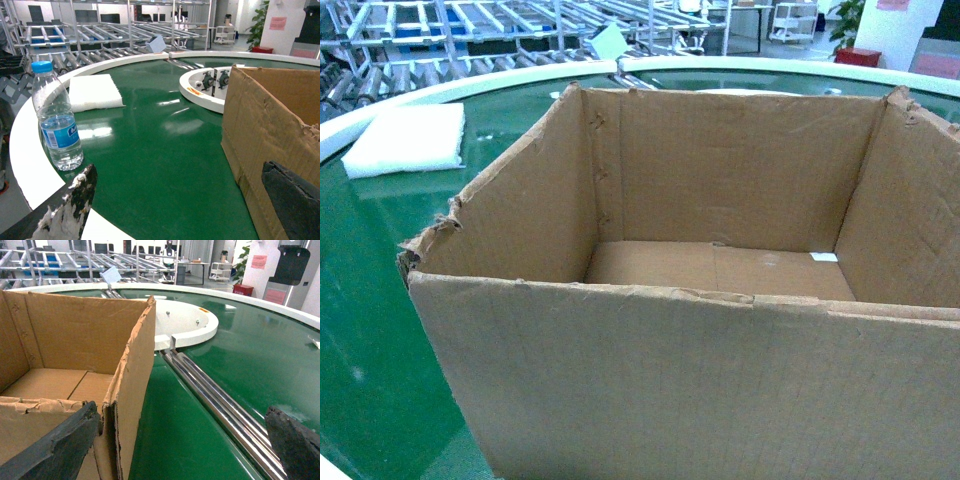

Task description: Sort boxes to right shelf from conveyor

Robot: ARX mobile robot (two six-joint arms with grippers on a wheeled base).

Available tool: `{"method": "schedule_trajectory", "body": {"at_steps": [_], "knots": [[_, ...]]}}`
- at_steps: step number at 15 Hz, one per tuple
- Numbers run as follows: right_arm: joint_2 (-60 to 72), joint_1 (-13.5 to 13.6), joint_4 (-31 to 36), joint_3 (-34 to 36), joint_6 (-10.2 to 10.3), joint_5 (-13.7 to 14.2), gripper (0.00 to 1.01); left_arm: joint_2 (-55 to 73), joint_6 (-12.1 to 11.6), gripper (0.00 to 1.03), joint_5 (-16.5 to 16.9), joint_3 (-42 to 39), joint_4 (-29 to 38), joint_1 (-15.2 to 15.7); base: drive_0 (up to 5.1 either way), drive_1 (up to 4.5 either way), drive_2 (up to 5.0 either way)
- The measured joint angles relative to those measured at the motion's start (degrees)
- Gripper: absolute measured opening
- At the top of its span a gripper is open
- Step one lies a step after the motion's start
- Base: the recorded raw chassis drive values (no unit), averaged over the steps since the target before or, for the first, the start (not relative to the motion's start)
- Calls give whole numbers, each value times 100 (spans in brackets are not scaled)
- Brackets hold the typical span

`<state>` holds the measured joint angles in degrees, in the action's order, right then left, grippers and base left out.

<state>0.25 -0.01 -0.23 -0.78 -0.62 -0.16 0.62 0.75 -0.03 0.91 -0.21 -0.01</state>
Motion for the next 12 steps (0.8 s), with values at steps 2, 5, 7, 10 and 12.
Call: {"method": "schedule_trajectory", "body": {"at_steps": [2, 5, 7, 10, 12], "knots": [[0, 0, 0, 0, 0, 0, 98, 0, 2, 98, 0, 0, 0, 0, 0, 0, 0], [98, -74, 295, 0, 37, -94, 98, 0, 26, 98, 122, 0, 74, -28, 0, 0, 0], [592, -162, 824, -11, 35, -66, 98, 356, 70, 98, 306, 9, 533, 74, 0, 0, 0], [2033, -216, 1891, -597, 33, -107, 98, 1895, 184, 98, 503, 688, 1727, 103, 0, 0, 0], [2924, 201, 2133, -1198, -144, 4, 98, 2951, 199, 98, 588, 1427, 2057, -44, 0, 0, 0]]}}
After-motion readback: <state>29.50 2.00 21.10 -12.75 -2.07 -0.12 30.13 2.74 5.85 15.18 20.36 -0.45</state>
